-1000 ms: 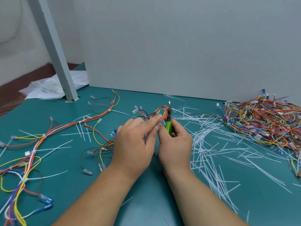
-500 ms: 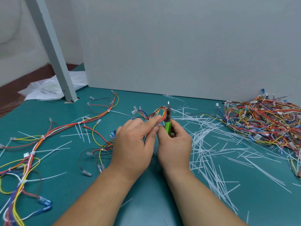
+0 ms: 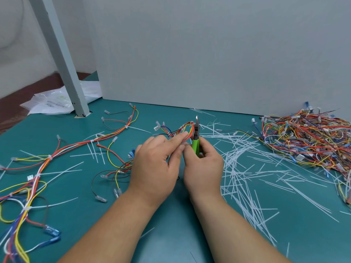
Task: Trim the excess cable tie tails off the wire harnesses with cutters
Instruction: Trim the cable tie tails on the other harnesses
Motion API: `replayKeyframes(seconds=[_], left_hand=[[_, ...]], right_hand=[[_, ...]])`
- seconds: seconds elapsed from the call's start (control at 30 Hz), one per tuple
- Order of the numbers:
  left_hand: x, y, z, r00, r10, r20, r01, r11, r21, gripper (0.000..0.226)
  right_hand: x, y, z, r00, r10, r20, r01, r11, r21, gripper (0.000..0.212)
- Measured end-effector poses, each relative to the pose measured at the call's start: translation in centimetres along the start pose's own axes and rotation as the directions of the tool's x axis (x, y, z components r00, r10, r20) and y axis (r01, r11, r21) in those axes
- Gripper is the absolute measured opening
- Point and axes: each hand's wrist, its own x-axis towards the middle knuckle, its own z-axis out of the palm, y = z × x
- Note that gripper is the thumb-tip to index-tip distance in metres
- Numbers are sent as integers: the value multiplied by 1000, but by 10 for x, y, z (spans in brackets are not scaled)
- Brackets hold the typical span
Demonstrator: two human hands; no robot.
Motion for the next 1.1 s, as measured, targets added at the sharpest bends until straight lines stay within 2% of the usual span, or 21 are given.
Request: replayKeyframes(seconds=[1.1], left_hand=[[0, 1, 0, 1000, -27, 3, 27, 1000, -13, 31]], right_hand=[[0, -5, -1, 1000, -1, 9, 1, 1000, 13, 25]])
